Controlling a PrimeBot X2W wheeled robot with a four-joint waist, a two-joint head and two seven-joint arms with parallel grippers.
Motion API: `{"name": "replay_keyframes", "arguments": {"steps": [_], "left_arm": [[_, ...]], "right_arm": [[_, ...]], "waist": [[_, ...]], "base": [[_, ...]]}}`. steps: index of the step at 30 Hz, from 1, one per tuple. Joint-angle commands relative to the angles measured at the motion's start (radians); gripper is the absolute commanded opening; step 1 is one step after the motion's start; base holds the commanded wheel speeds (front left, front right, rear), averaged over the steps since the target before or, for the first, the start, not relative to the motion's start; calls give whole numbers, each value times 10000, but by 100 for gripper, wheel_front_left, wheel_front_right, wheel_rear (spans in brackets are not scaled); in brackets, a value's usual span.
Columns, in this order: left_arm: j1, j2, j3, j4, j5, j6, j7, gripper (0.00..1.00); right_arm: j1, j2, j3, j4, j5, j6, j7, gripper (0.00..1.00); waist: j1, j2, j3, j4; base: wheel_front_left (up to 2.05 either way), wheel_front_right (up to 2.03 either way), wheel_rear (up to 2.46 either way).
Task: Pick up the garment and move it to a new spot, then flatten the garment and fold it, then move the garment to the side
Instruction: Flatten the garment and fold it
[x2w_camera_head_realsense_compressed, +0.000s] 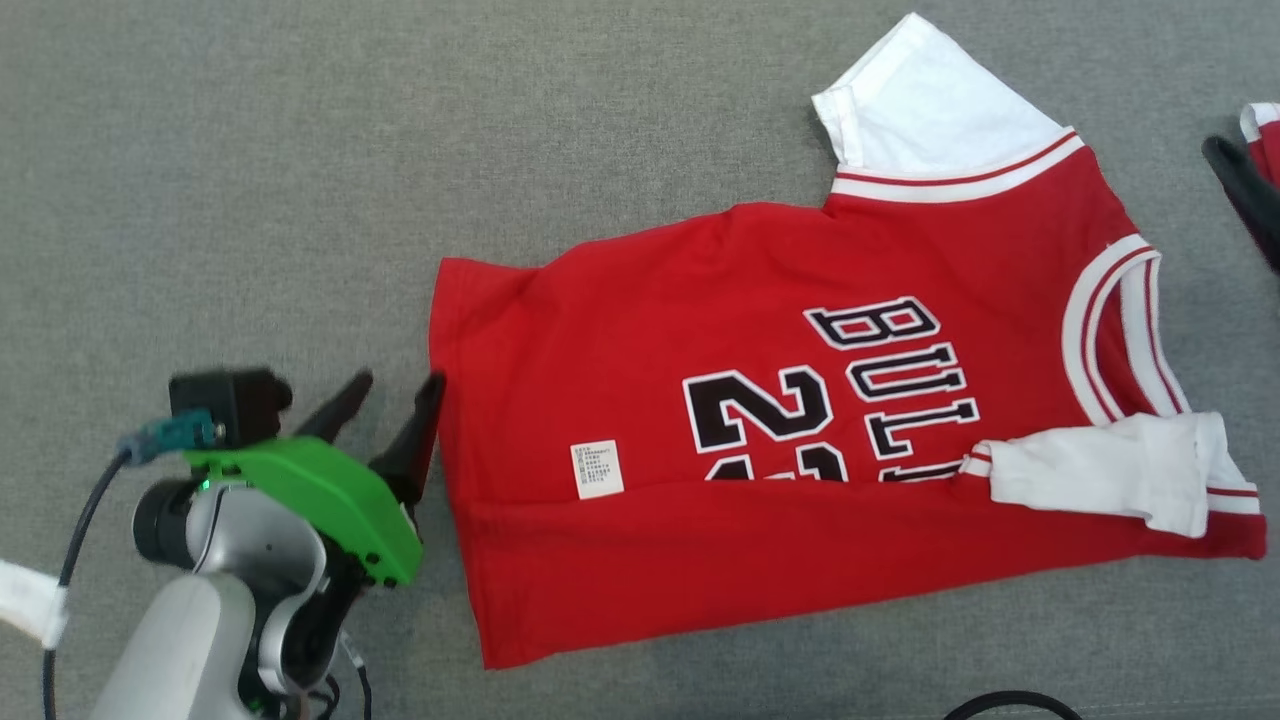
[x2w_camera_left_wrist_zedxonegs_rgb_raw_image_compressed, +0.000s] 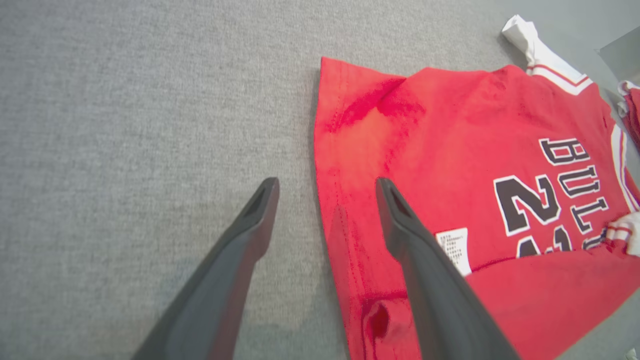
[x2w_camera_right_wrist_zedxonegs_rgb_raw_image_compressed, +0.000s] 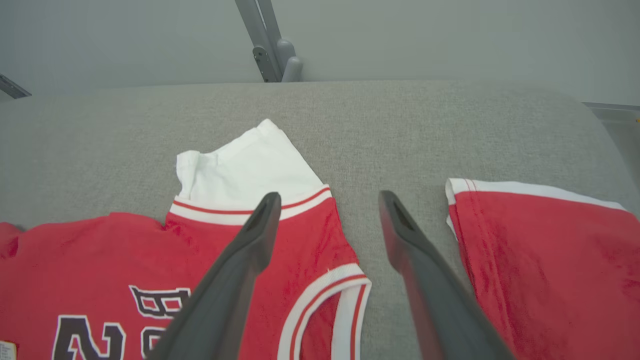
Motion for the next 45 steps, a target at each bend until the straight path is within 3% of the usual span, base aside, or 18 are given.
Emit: {"name": "replay_keyframes", "arguments": {"steps": [1,6,12,21,28,34,35,37,38,39,40,45], "left_arm": [[-657,-125,-49,368,156,-41,-2,100],[-2922,-711,-621,1933,461,-429,102,100],[-4325,-1393,-1257,3673,745,-830,-25,100],[-4599,-1434,-1627,4285,1004,-1137,-438,100],[-4386,-1197,-1722,4137,905,-1147,-125,100],[-4059,-1266,-1922,3731,543,-1406,225,100],[-4018,-1261,-1948,3644,466,-1454,292,89],[-3951,-1283,-2037,3458,292,-1535,413,35],[-3922,-1299,-2079,3360,204,-1586,482,7],[-3905,-1306,-2146,3275,122,-1639,546,0],[-3878,-1364,-2157,3198,19,-1680,535,0],[-4087,-1404,-1929,3068,-37,-1636,150,0]], "right_arm": [[-637,158,151,377,-244,-4,-139,100],[-3330,470,1485,2004,-1598,-1,-511,100],[-5295,396,2379,3957,-2546,-4,-1076,100],[-5882,443,3151,5893,-2397,-4,-1480,100],[-5834,119,3310,6572,-2157,-15,-1380,100],[-5723,87,3469,6774,-1779,-21,-1163,100],[-5696,73,3499,6790,-1719,-21,-1119,100],[-5643,81,3570,6786,-1555,-20,-1043,100],[-5621,84,3611,6766,-1473,-20,-1011,90],[-5608,76,3651,6746,-1394,-20,-987,26],[-5603,68,3703,6717,-1309,-20,-963,0],[-5659,65,3725,6512,-966,-12,-1231,0]], "waist": [[0,-1,982,429],[0,-1,2058,1002],[0,-1,2670,1811],[0,-1,2770,2195],[0,-1,2796,2111],[0,-1,2686,1907],[0,-1,2656,1872],[0,-1,2586,1799],[0,-1,2551,1765],[0,-1,2520,1733],[0,-1,2487,1704],[0,-1,2304,1574]], "base": [[0,0,0],[0,0,0],[0,0,0],[0,0,0],[0,0,0],[0,0,0],[0,0,0],[0,0,0],[0,0,0],[0,0,0],[0,0,0],[0,0,0]]}}
